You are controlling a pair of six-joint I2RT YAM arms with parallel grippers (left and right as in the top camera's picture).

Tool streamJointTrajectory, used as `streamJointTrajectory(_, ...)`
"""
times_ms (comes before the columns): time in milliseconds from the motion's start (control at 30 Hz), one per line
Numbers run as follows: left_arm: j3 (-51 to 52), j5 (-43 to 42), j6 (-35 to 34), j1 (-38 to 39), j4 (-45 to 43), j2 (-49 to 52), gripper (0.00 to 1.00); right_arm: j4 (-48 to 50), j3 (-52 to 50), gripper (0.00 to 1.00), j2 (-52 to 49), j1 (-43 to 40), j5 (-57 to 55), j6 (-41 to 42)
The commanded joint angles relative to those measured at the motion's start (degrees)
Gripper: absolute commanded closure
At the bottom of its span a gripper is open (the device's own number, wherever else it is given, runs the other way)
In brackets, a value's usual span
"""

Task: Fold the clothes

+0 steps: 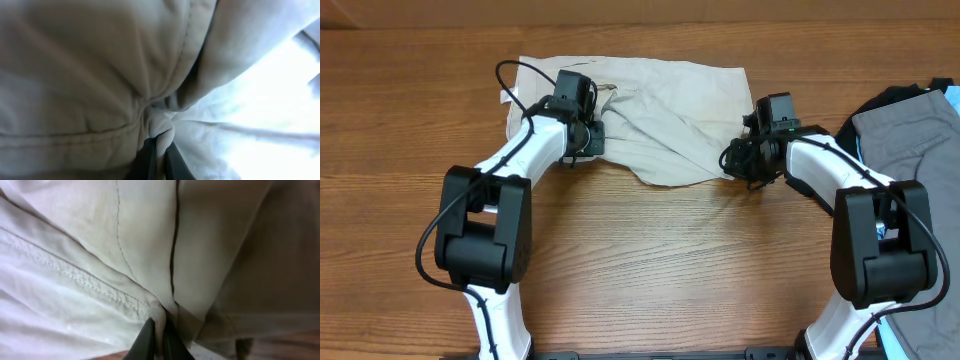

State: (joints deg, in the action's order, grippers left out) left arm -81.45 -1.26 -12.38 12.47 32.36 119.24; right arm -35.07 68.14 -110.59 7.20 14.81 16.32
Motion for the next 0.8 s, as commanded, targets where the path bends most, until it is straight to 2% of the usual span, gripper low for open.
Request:
streamJointTrajectory(0, -5.7, 10.43, 2.12, -3.34, 10.36, 3.54, 0.96, -3.5, 7.28, 0.96, -0.48, -0.81, -1.25, -3.04)
streamJointTrajectory(100, -13.75, 9.86, 2.1, -3.06, 17.86, 2.29, 0.96, -10.8, 14.51, 0.96, -0.42, -0.9, -1.22, -5.97)
streamJointTrajectory(133, -18.73, 7.98, 2.1, -2.78, 23.04, 1.73, 0.96, -15.82, 18.08, 0.96, -0.42, -0.9, -1.22, -7.3)
streamJointTrajectory(333, -30.21, 4.61, 2.05, -2.75, 39.89, -1.9, 0.96, -34.27, 25.83, 0.96, 0.66, -1.33, -1.16, -7.61)
streamJointTrajectory(500, -31.63, 4.61, -2.12, -2.75, 49.64, -7.06, 0.96, -46.4, 25.83, 0.96, 1.95, -1.33, -1.22, -7.61)
streamJointTrajectory(767, -30.25, 7.15, -7.65, -2.8, 64.0, -8.37, 0.96, -55.19, 24.76, 0.96, 1.95, -1.33, -1.27, -7.61)
